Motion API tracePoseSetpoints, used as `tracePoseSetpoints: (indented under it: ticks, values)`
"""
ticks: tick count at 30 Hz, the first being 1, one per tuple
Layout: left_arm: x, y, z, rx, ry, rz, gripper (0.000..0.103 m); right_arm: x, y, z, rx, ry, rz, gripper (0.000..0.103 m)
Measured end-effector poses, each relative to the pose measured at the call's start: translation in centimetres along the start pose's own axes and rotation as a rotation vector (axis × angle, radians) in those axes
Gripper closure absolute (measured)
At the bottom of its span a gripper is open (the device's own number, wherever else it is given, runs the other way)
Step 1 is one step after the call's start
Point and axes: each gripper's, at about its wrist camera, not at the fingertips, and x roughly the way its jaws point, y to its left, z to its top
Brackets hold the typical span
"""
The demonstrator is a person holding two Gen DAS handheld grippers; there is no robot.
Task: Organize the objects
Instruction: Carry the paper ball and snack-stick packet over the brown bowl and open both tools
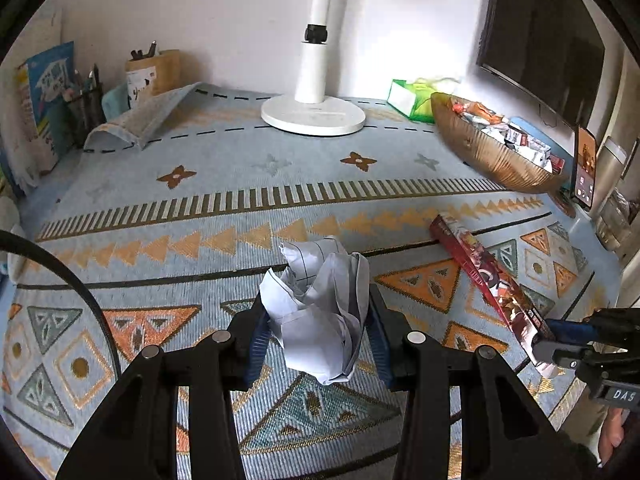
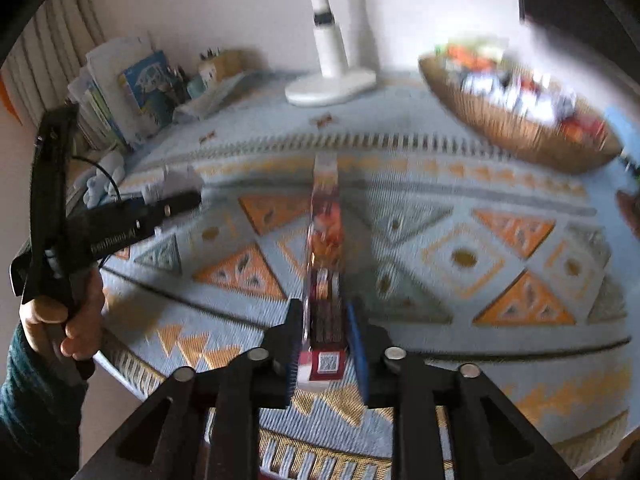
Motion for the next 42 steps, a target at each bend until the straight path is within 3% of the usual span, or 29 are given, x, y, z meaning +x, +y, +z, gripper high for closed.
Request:
tracePoseSetpoints:
  ticks: [2,5,6,10,13,16,18,19,24,27,29,34,42]
  values:
    - [0.4,0.2,0.0,-0.008,0.021,0.004,0.062,0.2,-0.7,0.2,0.059,0.003,0.054,0.07]
    - [0.7,-0.1,0.0,0.001,0.034,0.01,0.062,0.2,-1.1,1.2,0.078,-0.021,0.067,0.044]
    - [0.7,-0.3,-0.1,0.012,0.038,0.011,0.062,0.5,-0.8,1.6,0.069,-0.022,0.055,0.04]
    - [0.7,-0.9,-0.2,0.043,0.033,0.036,0.062,1.9,0.4,3.4,-0.001,-0.025,0.016,0.04]
    - [0.7,-1.0,-0.2,0.051,0.032,0.044,0.062,2.7,1.1,3.6,-0.01,-0.037,-0.011,0.047]
    - [0.8,-1.1,-0.2,0.05,0.037,0.046,0.062,3.5,1.6,3.2,-0.014,-0.035,-0.063,0.063]
    - [0.8,-1.1,-0.2,0.054,0.034,0.043,0.062,3.6,1.9,3.1,-0.049,-0.046,-0.094,0.082]
    - [0.7,-1.2,-0.2,0.057,0.031,0.046,0.062,3.5,2.1,3.0,-0.064,-0.05,-0.094,0.085]
    - [0.4,-1.6,0.1,0.055,0.017,0.061,0.062,2.2,2.3,2.5,-0.042,-0.081,-0.016,0.086]
    - [-0.4,-2.3,1.1,0.017,0.003,0.008,0.062,0.2,1.6,3.0,-0.011,-0.118,0.02,0.086]
    - [-1.7,-3.6,2.9,0.029,-0.047,-0.022,0.062,-1.8,0.8,3.6,0.012,-0.159,0.019,0.086]
    - [-3.5,-8.5,8.6,0.119,-0.155,-0.107,0.062,-7.7,-2.5,6.0,0.081,-0.311,-0.029,0.086]
    - [-1.4,-16.2,16.7,0.212,-0.24,-0.251,0.062,-15.5,-9.7,11.9,0.11,-0.51,-0.238,0.086]
